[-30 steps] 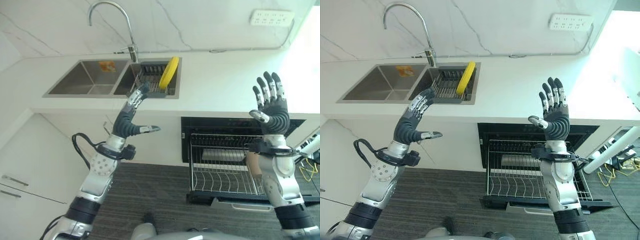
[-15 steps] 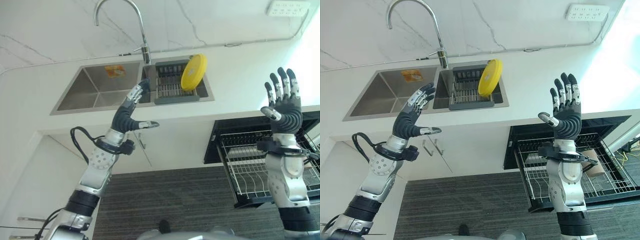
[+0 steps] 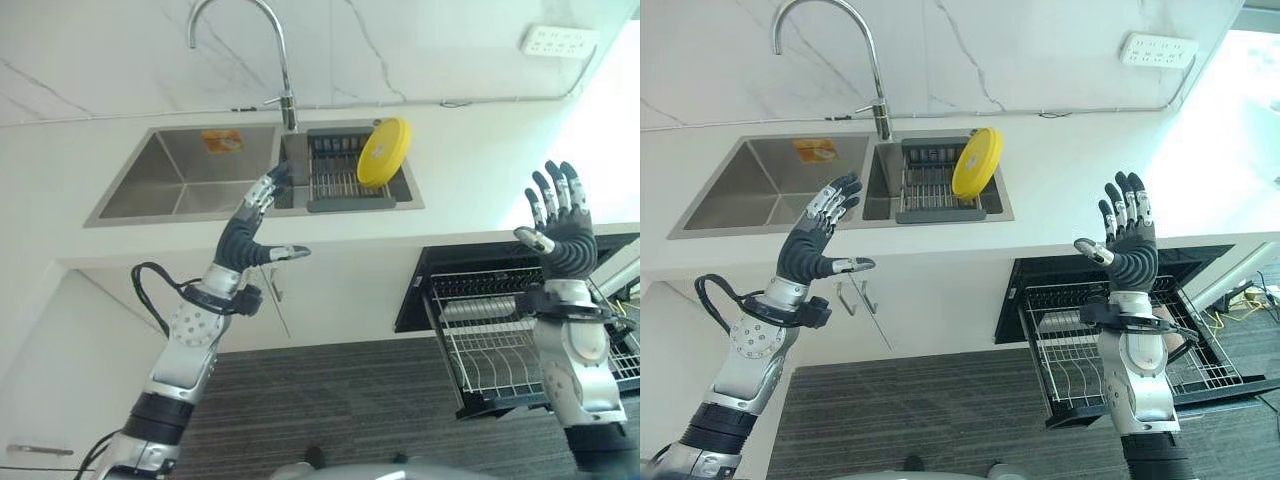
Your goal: Place the dishes in the dishwasher.
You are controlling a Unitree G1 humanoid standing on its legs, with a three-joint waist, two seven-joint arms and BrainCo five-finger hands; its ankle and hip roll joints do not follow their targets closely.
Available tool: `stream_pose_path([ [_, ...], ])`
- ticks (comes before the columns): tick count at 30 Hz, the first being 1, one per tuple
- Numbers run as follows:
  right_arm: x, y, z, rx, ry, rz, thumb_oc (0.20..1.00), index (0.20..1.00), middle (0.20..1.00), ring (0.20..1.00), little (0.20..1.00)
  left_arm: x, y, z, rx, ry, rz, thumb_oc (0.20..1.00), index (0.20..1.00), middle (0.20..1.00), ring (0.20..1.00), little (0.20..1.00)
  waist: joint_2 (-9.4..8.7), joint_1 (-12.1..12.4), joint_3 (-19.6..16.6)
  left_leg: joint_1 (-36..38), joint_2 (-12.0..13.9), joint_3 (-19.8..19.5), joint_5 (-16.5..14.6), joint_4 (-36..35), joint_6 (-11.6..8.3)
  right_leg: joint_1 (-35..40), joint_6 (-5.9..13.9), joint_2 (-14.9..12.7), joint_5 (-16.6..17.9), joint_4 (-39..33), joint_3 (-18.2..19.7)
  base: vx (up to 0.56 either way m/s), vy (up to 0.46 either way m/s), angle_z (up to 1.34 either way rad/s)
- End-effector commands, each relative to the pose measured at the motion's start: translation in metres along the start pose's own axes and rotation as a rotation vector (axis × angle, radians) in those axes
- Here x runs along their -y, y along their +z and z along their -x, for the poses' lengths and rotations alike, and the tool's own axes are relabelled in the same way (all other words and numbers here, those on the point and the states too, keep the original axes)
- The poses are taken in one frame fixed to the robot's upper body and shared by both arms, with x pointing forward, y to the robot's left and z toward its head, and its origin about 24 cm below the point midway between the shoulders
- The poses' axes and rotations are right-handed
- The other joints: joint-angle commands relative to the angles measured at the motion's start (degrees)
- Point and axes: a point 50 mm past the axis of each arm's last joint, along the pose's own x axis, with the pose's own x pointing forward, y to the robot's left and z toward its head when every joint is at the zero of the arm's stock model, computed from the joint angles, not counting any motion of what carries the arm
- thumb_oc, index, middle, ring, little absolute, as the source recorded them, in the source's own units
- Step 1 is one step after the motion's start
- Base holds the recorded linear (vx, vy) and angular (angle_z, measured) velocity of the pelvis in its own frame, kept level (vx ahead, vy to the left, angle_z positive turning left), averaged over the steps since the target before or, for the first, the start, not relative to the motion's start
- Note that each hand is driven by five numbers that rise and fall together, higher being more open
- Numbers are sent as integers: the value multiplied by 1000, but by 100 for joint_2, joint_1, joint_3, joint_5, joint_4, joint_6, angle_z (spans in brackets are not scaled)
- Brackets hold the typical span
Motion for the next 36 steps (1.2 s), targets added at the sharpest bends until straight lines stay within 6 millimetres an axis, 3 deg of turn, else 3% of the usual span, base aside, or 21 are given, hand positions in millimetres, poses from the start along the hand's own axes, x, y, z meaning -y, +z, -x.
stream_pose_path([
  [1,-6,22,-15,151,0,-35,1000,1000,1000,1000,1000,-9,19,-8,112,-13,-65,1000,1000,1000,1000,1000,-126,28,-171,104,-413,-176,-779,517,-152,-373,166,14,1136,-1129,216,207,-161,12],
  [5,-10,25,-23,175,13,-43,1000,1000,1000,1000,1000,-12,21,-10,122,-5,-80,1000,1000,1000,1000,1000,-179,45,-107,72,-370,-142,-1132,1067,-109,-459,16,51,987,-904,187,254,-217,6],
  [8,-6,31,-25,183,19,-25,1000,1000,1000,1000,1000,-12,25,-10,149,-3,-68,1000,1000,1000,1000,1000,-285,39,-110,-12,-245,-227,-1439,2039,-241,-405,-246,88,702,-574,75,266,-197,6],
  [11,-4,31,-21,177,28,-23,1000,1000,1000,1000,1000,-12,27,-9,154,21,-49,1000,1000,1000,1000,1000,-282,12,-89,-222,-165,-436,-1146,3079,-459,-306,-472,209,553,-469,-21,233,-161,22],
  [12,-5,31,-20,175,29,-22,1000,1000,1000,1000,1000,-11,26,-8,153,22,-42,1000,1000,1000,1000,1000,-270,40,-71,-328,-161,-528,-1051,3061,-470,-244,-487,243,533,-472,-4,262,-46,10],
  [14,-10,29,-20,172,36,-20,1000,1000,1000,1000,1000,-10,24,-5,138,11,-50,1000,1000,1000,1000,1000,-222,186,-15,-447,-131,-718,-924,2358,-443,11,-453,342,449,-565,86,275,55,5],
  [16,-16,26,-22,155,49,-22,1000,1000,1000,1000,1000,-12,21,1,123,30,-45,1000,1000,1000,1000,1000,-136,352,-1,-355,-276,-1212,-825,1525,-433,201,-430,470,356,-683,262,299,173,-28],
  [17,-18,23,-21,136,41,-22,1000,1000,1000,1000,1000,-11,19,4,118,28,-37,1000,1000,1000,1000,1000,-42,377,-19,-239,-161,-1175,-516,924,-523,325,-416,524,275,-766,225,249,201,-56],
  [22,-10,19,-16,123,31,-7,1000,1000,1000,1000,1000,-3,14,-3,102,-2,-29,1000,1000,1000,1000,1000,36,204,-127,-29,34,-712,-343,396,-586,400,-316,345,173,-759,-83,123,222,-13],
  [28,-5,21,-10,103,34,-23,1000,1000,1000,1000,1000,-10,16,0,88,5,-50,1000,1000,1000,1000,1000,75,118,-223,134,-21,-524,-346,163,-445,283,-171,184,187,-604,-66,103,138,5],
  [36,-9,17,-12,97,17,-36,1000,1000,1000,1000,1000,-12,14,3,64,-4,-79,1000,1000,1000,1000,1000,25,211,-236,213,-53,-242,-491,152,-287,223,2,-54,324,-646,-177,54,39,-8],
])
